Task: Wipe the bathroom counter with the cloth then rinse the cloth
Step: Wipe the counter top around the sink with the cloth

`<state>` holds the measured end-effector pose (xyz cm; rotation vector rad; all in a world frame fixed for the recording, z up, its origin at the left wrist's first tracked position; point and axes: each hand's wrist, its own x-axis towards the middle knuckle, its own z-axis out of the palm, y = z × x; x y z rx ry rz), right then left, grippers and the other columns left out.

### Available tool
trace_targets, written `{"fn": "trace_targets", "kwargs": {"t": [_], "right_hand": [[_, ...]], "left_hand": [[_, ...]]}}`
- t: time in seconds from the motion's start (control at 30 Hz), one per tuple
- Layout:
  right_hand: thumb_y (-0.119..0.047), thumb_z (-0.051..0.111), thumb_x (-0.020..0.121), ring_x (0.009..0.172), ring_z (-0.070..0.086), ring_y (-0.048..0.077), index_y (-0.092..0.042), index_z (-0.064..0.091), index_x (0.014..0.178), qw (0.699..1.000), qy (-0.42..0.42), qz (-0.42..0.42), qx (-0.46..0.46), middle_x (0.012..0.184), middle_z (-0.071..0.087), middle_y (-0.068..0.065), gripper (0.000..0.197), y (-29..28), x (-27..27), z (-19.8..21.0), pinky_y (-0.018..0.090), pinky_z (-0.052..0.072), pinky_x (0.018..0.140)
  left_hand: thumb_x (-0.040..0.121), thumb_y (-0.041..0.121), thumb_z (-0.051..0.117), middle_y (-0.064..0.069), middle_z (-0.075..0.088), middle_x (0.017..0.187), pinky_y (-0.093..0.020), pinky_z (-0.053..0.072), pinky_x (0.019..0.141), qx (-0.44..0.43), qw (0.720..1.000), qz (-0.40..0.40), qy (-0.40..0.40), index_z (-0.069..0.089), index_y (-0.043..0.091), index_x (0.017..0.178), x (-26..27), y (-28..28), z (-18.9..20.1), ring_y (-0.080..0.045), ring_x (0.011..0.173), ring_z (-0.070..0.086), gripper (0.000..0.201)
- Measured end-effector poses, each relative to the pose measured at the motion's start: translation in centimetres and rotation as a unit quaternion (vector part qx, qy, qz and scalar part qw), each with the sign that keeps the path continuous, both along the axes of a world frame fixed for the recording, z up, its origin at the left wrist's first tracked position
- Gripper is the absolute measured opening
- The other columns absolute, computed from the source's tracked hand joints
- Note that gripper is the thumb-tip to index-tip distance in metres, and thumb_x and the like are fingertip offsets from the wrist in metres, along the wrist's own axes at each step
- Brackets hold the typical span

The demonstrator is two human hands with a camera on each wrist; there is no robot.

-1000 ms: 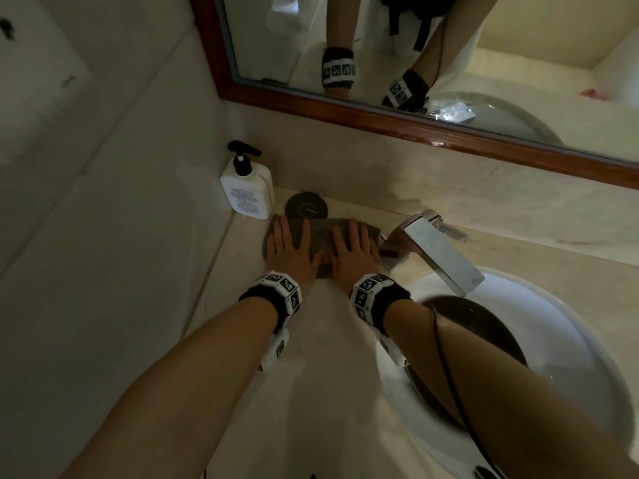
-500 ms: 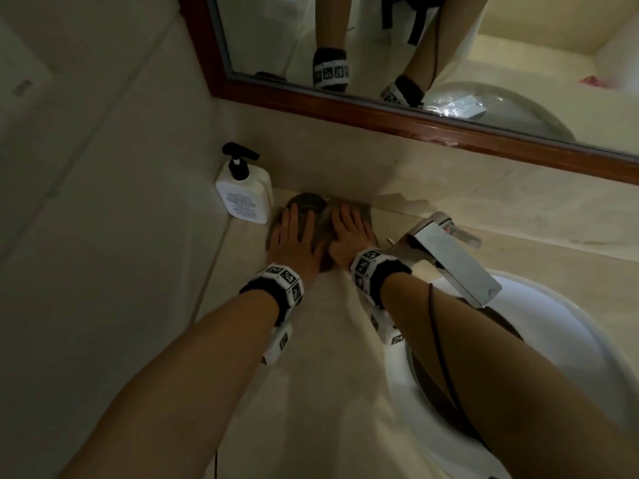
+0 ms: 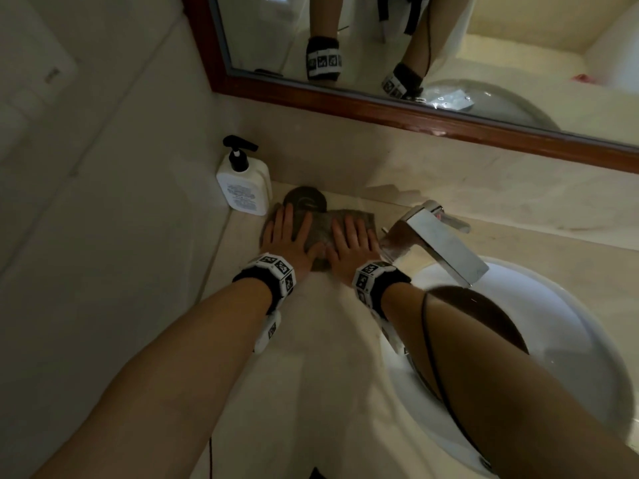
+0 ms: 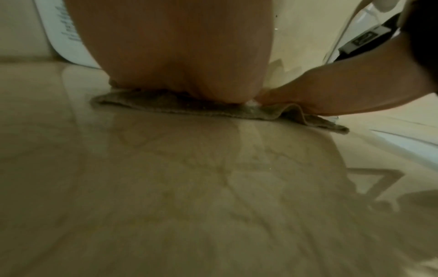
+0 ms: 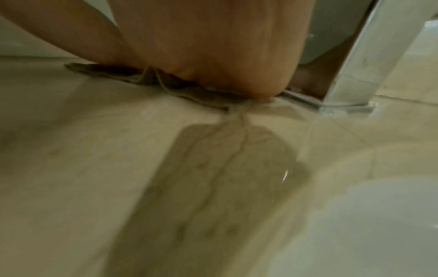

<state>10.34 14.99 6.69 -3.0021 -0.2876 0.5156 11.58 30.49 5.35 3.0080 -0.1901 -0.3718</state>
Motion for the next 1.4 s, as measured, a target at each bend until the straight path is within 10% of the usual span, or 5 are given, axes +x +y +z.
{"fn": "trace_targets", "kwargs": {"t": [0.3,0.6,0.97,1.17,1.4], "right_hand": [[-0.06,-0.017,0.069,0.15,-0.004,0.027,-0.021,0.0,0.154,0.999,0.027,0.023,0.037,0.162,-0.005,0.01,0.096,-2.1,-7.7,0.0,0.043,-0.01,0.117],[-0.047,0.025,0.102,0.149,-0.013,0.026,-0.021,-0.005,0.155,0.998,0.04,0.006,0.057,0.161,-0.015,0.007,0.066,-4.7,-15.9,0.2,0.04,-0.006,0.12],[-0.058,0.023,0.098,0.148,-0.011,0.031,-0.019,0.001,0.155,0.999,0.013,0.018,0.048,0.161,-0.013,0.015,0.073,-5.4,-11.7,-0.1,0.041,-0.005,0.119],[-0.069,-0.01,0.076,0.148,-0.008,0.033,-0.021,0.002,0.155,0.998,-0.011,-0.017,0.052,0.161,-0.009,0.016,0.093,-4.5,-9.3,-0.2,0.043,-0.005,0.118],[-0.064,0.01,0.094,0.148,-0.008,0.035,-0.024,0.0,0.155,0.999,-0.014,-0.029,0.017,0.161,-0.009,0.017,0.074,-1.5,-7.7,-0.2,0.047,-0.007,0.117]], "left_hand": [[0.088,0.07,0.006,-0.014,-0.02,0.159,-0.043,-0.009,0.118,0.011,0.998,0.032,0.051,-0.012,0.03,0.151,-8.1,-1.7,-0.1,-0.029,0.147,-0.016,0.077],[0.094,0.064,0.025,-0.014,-0.016,0.159,-0.044,-0.007,0.118,-0.024,0.993,0.102,0.063,0.0,0.031,0.153,-15.1,-5.2,1.5,-0.03,0.147,-0.016,0.072],[0.091,0.069,0.015,-0.008,-0.028,0.157,-0.045,-0.013,0.117,-0.009,0.993,0.072,0.091,-0.015,0.043,0.148,-10.3,-4.9,0.9,-0.028,0.144,-0.025,0.069],[0.091,0.07,0.015,-0.007,-0.027,0.157,-0.045,-0.012,0.116,-0.009,0.996,0.015,0.086,-0.014,0.042,0.148,-5.7,-4.2,0.8,-0.027,0.145,-0.024,0.07],[0.091,0.07,0.016,-0.006,-0.023,0.159,-0.044,-0.01,0.117,0.008,0.998,0.003,0.062,-0.011,0.042,0.149,-4.5,-1.2,0.8,-0.026,0.145,-0.022,0.069]]}}
